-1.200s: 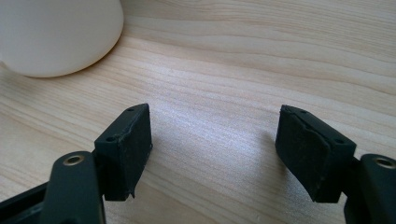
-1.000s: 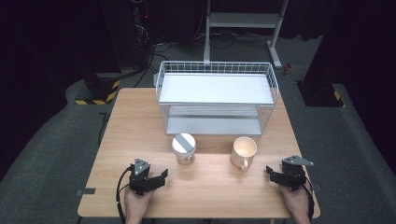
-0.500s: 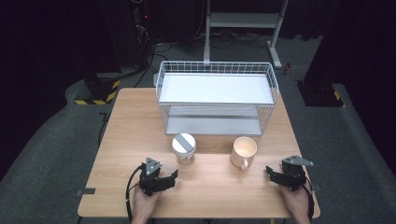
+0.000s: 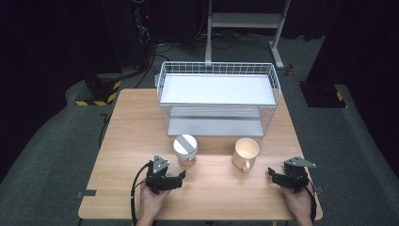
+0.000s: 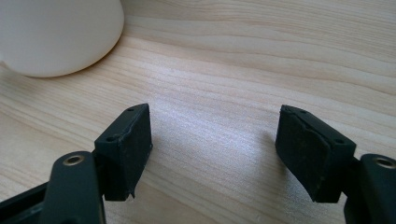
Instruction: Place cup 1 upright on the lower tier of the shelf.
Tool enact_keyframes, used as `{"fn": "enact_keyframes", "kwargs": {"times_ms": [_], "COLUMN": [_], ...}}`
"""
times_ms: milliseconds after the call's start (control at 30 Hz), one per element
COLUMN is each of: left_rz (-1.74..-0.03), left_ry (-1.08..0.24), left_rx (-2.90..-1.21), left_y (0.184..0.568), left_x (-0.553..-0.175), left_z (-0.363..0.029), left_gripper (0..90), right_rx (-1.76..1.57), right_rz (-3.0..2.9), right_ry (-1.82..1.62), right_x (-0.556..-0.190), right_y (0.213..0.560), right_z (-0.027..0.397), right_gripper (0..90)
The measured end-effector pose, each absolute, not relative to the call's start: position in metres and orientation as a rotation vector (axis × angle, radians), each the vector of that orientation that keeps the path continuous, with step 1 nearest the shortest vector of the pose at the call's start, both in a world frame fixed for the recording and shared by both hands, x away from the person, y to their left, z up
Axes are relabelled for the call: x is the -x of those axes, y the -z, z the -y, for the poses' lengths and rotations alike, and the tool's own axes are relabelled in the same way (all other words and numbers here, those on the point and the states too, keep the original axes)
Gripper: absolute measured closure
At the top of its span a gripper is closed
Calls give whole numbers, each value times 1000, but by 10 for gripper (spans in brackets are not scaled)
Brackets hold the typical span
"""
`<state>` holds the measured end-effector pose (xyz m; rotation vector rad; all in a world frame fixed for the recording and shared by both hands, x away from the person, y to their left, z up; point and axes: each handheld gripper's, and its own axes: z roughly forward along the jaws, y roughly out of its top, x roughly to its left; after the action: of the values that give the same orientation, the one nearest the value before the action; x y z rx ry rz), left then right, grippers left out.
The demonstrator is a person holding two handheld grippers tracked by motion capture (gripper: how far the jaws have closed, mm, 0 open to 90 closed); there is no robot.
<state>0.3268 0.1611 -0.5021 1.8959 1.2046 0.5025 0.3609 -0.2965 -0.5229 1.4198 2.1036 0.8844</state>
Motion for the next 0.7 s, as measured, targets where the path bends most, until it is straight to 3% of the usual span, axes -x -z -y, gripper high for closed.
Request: {"fn": "enact_keyframes", "kwargs": {"times_ms": [167, 500, 700], "left_rz": [-1190, -1182, -1176], "left_ry": [-496, -499, -523], "left_rx": [-1885, -1898, -1914], "left_y": [500, 498, 496], "left_x": [-333, -348, -355], "left_z": [-157, -146, -141], "left_gripper": [134, 3, 3], "right_rx": [-1421, -1424, -1424], "right_rz": [-2103, -2103, -2103], "right_ry": [-885, -885, -886], "right_x": [-361, -361, -360], "right_y": [523, 523, 523], "right_z": [296, 296, 296], "right_gripper": [273, 273, 272]}}
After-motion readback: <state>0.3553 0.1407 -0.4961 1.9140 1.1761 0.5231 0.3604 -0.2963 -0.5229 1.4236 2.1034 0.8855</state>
